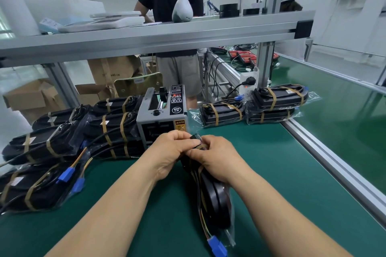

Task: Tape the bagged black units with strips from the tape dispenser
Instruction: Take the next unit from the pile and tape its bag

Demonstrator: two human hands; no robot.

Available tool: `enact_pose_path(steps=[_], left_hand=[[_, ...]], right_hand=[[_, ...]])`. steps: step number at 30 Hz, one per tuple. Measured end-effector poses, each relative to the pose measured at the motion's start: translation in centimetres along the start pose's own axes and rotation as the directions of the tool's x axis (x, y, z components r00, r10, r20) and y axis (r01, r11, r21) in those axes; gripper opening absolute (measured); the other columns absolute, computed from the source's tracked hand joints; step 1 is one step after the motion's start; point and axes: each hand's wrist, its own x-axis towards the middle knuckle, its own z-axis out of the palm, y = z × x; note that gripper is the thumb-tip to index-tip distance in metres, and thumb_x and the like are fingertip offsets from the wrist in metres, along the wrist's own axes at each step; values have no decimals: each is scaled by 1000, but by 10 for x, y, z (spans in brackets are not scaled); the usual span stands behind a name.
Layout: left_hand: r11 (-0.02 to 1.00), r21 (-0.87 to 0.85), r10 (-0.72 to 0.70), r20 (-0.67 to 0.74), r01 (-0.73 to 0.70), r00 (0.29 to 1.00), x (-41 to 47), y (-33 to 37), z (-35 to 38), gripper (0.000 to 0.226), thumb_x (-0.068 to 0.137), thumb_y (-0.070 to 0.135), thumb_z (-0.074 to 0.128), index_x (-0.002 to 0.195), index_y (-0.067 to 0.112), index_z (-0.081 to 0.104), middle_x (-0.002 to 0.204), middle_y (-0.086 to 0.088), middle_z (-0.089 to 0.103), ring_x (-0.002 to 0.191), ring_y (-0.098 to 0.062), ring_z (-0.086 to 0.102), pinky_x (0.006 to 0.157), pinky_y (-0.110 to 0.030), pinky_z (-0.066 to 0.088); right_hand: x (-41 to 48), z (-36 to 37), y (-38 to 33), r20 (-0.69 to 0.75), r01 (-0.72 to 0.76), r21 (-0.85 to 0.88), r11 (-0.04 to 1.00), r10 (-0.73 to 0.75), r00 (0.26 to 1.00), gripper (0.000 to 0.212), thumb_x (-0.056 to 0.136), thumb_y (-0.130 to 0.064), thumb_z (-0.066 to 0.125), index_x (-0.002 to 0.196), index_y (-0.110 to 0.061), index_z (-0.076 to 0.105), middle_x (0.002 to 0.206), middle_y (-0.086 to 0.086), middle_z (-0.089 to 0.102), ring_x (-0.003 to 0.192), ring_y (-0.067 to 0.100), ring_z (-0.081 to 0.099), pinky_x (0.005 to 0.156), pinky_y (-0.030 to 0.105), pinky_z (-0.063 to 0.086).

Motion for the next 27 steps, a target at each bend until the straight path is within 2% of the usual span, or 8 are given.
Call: enact_pose_path(steps=[6, 10, 12, 15, 18, 21, 24, 27], left_hand=[[992, -101, -68, 66, 74, 996, -4, 6, -6, 21, 77, -5, 75, 89, 5, 61, 66, -5, 70, 56, -13, 67, 46, -18, 49], [989, -116, -82, 49, 87, 995, -5, 6, -7, 22, 75, -5, 76, 90, 2, 61, 68, -8, 70, 56, -16, 68, 48, -21, 51], [993, -102, -50, 26, 53, 998, -8, 5, -6, 19, 77, -4, 76, 88, 3, 62, 68, -6, 69, 55, -13, 66, 48, -19, 50], [999, -43, 24, -66, -27, 998, -12, -5, -7, 9, 83, 11, 75, 83, 10, 67, 68, -1, 64, 62, -11, 59, 59, -21, 49], [998, -67, -38, -254, 21, 967, -12, -11, -23, 15, 91, 28, 68, 86, 14, 70, 65, 3, 60, 60, -8, 53, 59, -22, 46], [971, -221, -170, -388, 88, 906, -6, -6, -47, 19, 96, 27, 61, 83, 15, 67, 61, 4, 58, 52, -7, 49, 50, -20, 41], [932, -336, -271, -402, 135, 874, 3, 1, -56, 22, 98, 24, 59, 78, 16, 64, 56, 6, 60, 48, -4, 50, 49, -19, 38], [901, -398, -331, -367, 175, 869, 14, 4, -54, 26, 99, 23, 57, 75, 16, 60, 42, 10, 58, 35, 1, 50, 51, -18, 36]], right_hand=[[-1, 3, -1, -1, -6, 2, 1000, 6, 1000, 31, 74, -49, 79, 89, -26, 64, 80, -10, 65, 78, 13, 62, 67, 29, 47], [-2, 3, -5, 40, -90, -11, 996, 90, 995, 46, 68, -58, 80, 97, -26, 63, 93, -6, 69, 88, 14, 65, 79, 33, 54], [-1, 2, -10, 80, -125, -93, 988, 132, 988, 44, 73, -61, 74, 89, -23, 60, 93, -3, 67, 87, 17, 63, 73, 33, 51], [2, -3, -13, 135, -144, -150, 978, 164, 977, 37, 81, -53, 69, 69, -21, 54, 73, -2, 60, 70, 18, 56, 58, 27, 41], [0, -17, -16, 144, -215, 12, 977, 211, 967, 30, 77, -37, 74, 63, -18, 56, 59, -4, 58, 57, 19, 54, 53, 21, 43], [-2, -32, -21, 120, -224, 249, 942, 200, 972, 17, 70, -18, 76, 73, -11, 60, 66, 8, 62, 62, 24, 61, 61, 33, 50], [-6, -35, -24, -15, -111, 412, 904, 129, 992, 21, 59, -14, 68, 76, -13, 56, 67, 6, 56, 66, 22, 55, 65, 37, 47], [-20, -22, -19, -220, 67, 422, 904, 31, 975, 31, 61, -14, 66, 91, -23, 64, 75, -6, 69, 70, 13, 63, 68, 27, 51]])
